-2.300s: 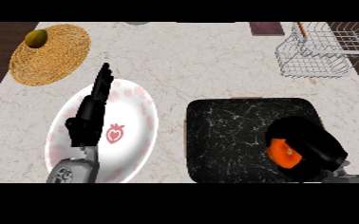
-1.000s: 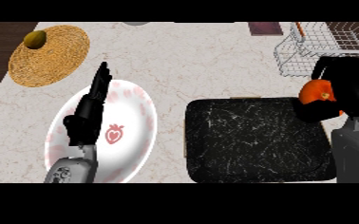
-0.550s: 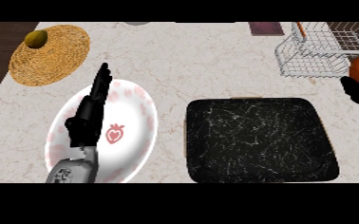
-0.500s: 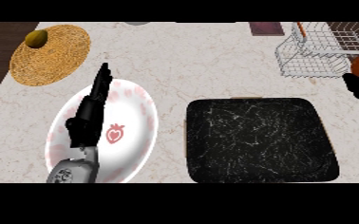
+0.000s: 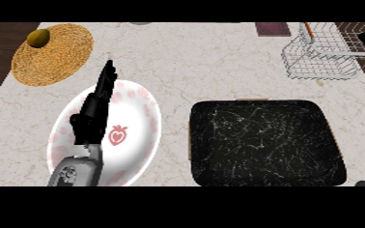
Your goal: Pick the squash from the tray and place it in the tiered basket
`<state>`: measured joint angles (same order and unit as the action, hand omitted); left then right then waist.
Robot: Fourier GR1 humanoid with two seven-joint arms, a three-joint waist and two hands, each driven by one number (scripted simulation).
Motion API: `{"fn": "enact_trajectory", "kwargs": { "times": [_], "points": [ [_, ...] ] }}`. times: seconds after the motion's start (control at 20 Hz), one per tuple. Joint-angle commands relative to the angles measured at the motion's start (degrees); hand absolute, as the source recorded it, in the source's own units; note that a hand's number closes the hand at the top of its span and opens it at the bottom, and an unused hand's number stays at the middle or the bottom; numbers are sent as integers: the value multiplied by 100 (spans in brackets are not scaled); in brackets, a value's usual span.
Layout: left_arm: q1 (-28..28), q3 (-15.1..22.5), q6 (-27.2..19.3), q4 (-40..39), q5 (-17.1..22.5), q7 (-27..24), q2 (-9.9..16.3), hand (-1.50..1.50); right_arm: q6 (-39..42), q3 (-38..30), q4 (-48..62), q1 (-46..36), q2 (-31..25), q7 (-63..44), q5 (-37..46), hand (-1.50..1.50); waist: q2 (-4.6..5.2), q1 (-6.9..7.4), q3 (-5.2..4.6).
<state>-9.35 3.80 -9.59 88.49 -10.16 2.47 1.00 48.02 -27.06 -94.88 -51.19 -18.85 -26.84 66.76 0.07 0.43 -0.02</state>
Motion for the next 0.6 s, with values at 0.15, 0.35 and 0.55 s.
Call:
{"fn": "enact_trajectory", "kwargs": {
  "times": [0.15,0.35,0.55],
  "points": [
    [74,11,102,47,92,32,-19,0,-1275,195,1927,-282,-863,517,261,150,25,54,1],
    [24,223,-87,2,-192,55,-95,0,-2058,432,2671,-515,-872,575,399,150,25,56,2],
    [-340,-92,16,-170,16,226,-30,0,-2438,436,3352,-432,-1284,1038,382,150,23,20,2]
  ]
}}
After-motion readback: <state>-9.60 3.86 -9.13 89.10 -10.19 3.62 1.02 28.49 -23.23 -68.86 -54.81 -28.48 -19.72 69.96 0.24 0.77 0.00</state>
